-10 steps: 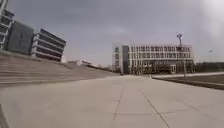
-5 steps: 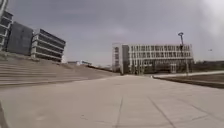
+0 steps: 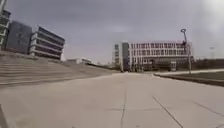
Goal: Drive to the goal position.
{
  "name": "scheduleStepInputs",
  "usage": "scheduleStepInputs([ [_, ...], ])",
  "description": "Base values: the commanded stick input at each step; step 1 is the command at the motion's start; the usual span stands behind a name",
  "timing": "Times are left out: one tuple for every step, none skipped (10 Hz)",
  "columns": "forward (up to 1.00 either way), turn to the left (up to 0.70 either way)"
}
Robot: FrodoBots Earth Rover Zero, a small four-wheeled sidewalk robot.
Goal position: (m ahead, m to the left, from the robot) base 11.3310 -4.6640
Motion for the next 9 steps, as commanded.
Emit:
scheduleStepInputs([
  [0.7, 0.0],
  [0.7, 0.0],
  [0.7, 0.0],
  [0.7, 0.0],
  [0.7, 0.0],
  [0.7, 0.0],
  [0.7, 0.0],
  [0.7, 0.0],
  [0.7, 0.0],
])
